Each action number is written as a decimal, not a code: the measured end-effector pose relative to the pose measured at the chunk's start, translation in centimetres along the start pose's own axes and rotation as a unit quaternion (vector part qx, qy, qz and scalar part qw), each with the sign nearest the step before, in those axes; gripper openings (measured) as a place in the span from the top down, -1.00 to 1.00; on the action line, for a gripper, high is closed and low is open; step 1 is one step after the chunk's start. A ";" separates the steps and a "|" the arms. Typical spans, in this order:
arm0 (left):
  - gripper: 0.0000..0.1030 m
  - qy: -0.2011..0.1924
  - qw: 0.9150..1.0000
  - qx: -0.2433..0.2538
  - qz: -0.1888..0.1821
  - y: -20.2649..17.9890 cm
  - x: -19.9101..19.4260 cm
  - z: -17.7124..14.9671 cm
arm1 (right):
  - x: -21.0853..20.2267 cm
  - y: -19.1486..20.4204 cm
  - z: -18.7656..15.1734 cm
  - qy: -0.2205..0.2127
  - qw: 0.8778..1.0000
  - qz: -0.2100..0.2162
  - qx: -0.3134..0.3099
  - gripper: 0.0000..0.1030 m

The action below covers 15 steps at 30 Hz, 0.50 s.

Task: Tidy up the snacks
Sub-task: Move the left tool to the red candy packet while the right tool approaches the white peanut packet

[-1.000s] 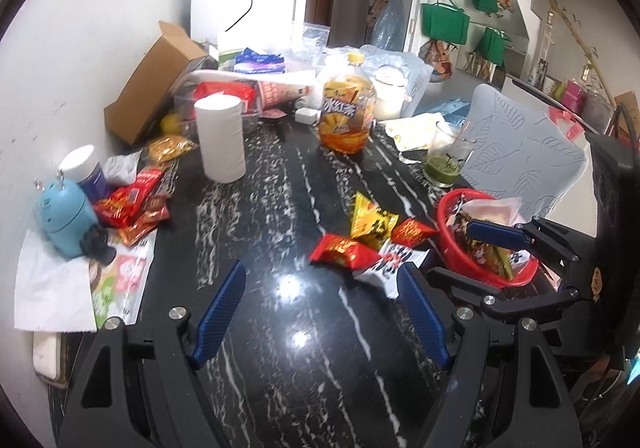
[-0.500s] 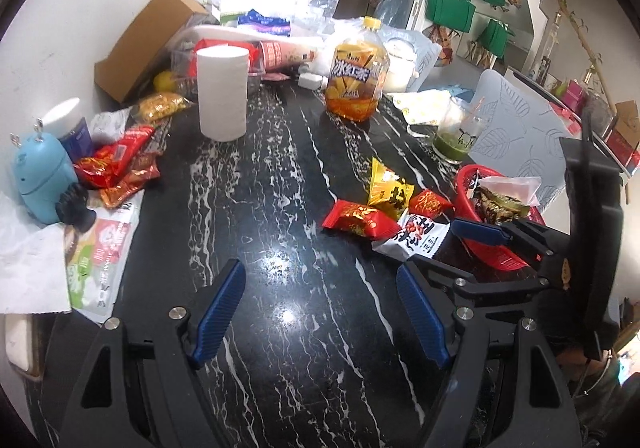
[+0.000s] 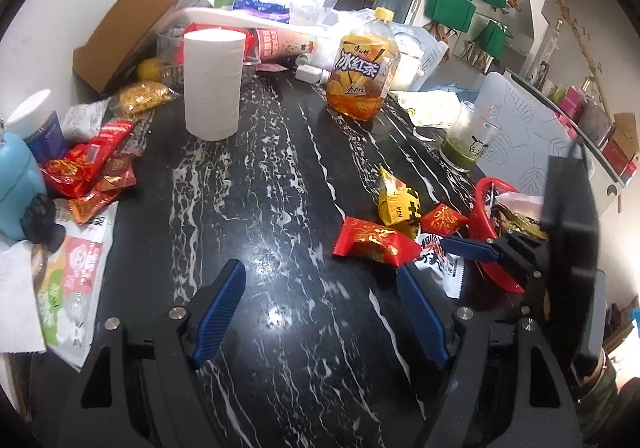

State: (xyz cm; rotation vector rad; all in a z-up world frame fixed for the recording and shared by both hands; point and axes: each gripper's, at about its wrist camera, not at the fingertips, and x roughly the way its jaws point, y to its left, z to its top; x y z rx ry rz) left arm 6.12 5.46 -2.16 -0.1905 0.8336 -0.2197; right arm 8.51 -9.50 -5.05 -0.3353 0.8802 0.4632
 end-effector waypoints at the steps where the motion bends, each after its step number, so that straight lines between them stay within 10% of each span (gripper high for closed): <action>1: -0.50 0.003 1.000 -0.003 -0.004 0.2 0.4 0.1 | 0.1 0.0 0.0 0.000 1.000 -0.001 -0.001 -0.41; 15: -0.50 0.045 0.996 0.012 -0.080 -0.9 4.5 1.6 | -0.8 -1.5 -0.3 -0.007 0.998 0.015 0.052 -0.37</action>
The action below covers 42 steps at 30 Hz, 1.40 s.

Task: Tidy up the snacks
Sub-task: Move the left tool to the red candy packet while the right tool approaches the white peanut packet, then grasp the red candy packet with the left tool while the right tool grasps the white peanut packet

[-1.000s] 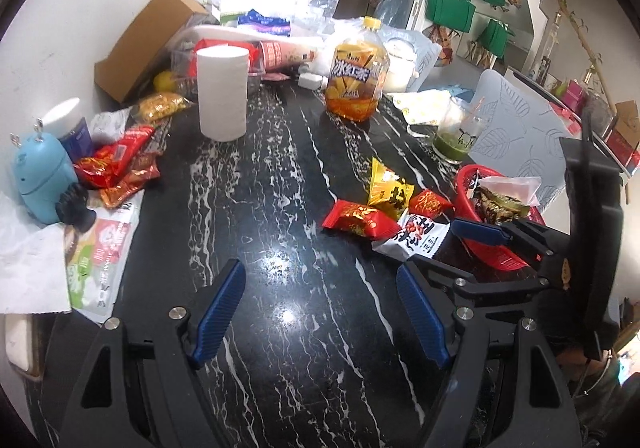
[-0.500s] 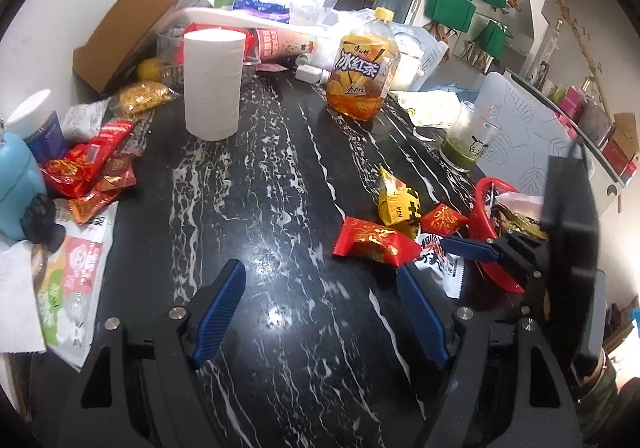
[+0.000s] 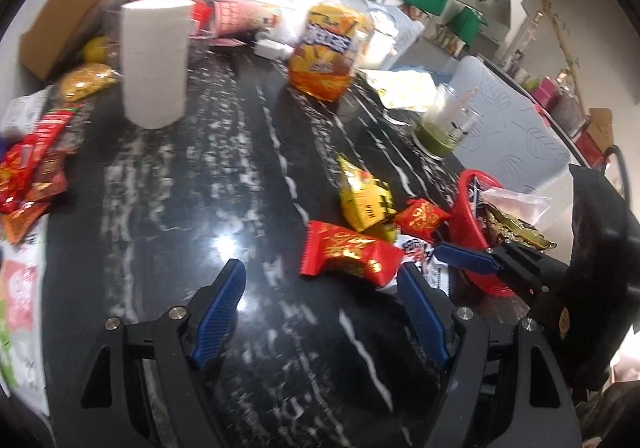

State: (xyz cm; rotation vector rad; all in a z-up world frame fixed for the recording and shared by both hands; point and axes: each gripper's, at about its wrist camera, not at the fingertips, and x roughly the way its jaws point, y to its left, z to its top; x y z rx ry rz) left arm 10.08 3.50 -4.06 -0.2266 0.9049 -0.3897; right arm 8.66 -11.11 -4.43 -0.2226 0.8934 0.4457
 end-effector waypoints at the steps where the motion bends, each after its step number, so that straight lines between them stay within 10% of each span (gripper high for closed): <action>1: -0.50 0.004 1.000 0.003 -0.006 -0.2 0.4 0.2 | -0.1 -0.1 0.0 -0.001 1.000 0.002 0.002 -0.37; 20: -0.50 0.099 0.990 0.076 -0.067 -2.9 6.9 1.7 | -2.2 -1.0 -2.0 0.005 0.997 -0.013 0.072 -0.34; 27: -0.01 0.084 0.990 0.103 -0.052 -2.8 7.0 1.8 | -2.0 -1.3 -1.7 0.005 0.997 -0.024 0.071 -0.34; 42: 0.00 0.071 0.994 0.087 -0.016 -0.5 3.6 -0.8 | -1.5 0.6 -2.6 0.014 0.996 -0.037 0.083 -0.24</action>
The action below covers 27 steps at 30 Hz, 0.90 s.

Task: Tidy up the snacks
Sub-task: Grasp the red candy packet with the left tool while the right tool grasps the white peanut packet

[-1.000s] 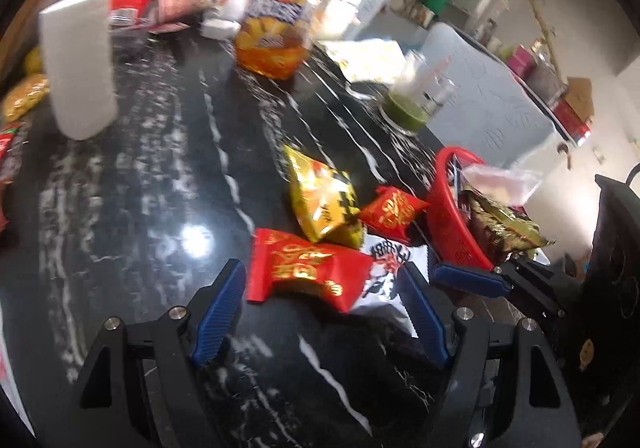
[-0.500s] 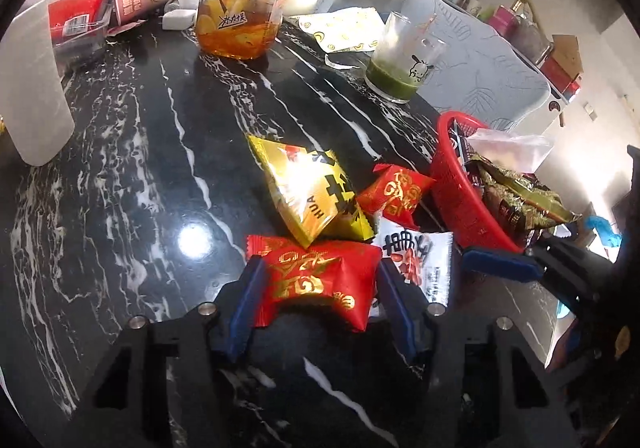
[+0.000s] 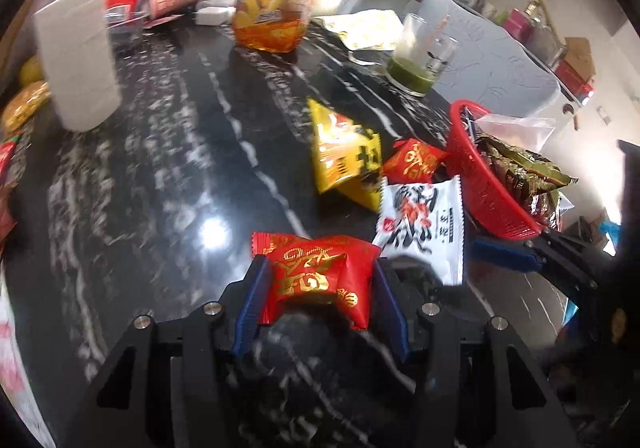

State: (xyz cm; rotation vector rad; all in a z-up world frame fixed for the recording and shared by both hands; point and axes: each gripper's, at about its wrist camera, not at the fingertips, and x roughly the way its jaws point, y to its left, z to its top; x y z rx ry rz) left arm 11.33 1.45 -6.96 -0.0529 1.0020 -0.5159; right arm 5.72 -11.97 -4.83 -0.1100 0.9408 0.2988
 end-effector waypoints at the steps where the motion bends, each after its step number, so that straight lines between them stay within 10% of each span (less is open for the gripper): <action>1: 0.00 -0.002 1.000 -0.003 0.001 0.2 -0.2 -0.2 | 0.3 -0.1 0.0 0.001 1.000 -0.002 0.007 -0.24; 11: 0.00 -0.034 0.999 -0.006 0.015 1.2 -1.3 -1.9 | 2.0 -2.1 1.6 -0.010 0.993 0.055 0.108 -0.23; 27: 0.00 -0.041 0.999 0.012 0.033 0.6 -1.6 -2.6 | 3.3 -0.7 1.9 -0.004 0.995 0.063 0.074 0.22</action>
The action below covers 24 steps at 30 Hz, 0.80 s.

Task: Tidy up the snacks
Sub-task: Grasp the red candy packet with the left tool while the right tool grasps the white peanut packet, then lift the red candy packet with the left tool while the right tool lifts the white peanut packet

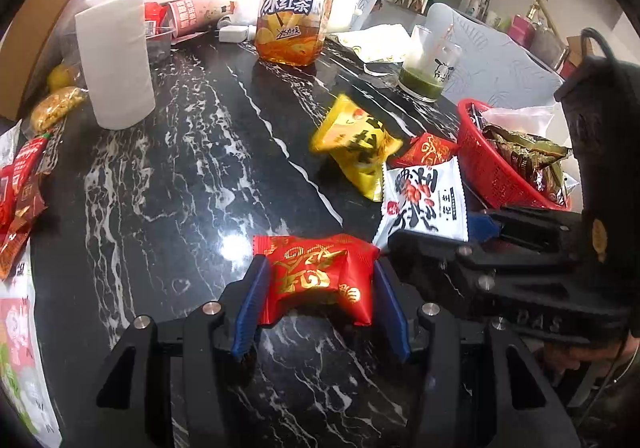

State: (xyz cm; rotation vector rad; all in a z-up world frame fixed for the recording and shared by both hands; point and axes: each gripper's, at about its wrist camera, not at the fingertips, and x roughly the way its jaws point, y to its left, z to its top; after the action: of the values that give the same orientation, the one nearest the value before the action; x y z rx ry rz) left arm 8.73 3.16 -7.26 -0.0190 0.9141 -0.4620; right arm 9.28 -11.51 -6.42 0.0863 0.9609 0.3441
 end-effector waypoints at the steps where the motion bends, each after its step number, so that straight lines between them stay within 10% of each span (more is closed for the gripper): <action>1: 0.00 0.000 1.000 -0.006 0.001 0.0 -0.1 -0.1 | -0.1 0.2 -0.2 -0.001 1.000 0.001 -0.005 0.24; 24: 0.00 0.038 0.999 -0.031 0.002 -3.7 -3.7 -4.8 | -4.9 1.0 -5.6 0.026 0.995 0.047 -0.086 0.25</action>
State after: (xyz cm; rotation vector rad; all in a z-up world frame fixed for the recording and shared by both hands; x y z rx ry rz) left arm 1.74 2.15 -6.64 -0.0569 1.0036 -0.4336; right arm 1.95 -12.65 -5.54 -0.0358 0.9766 0.5161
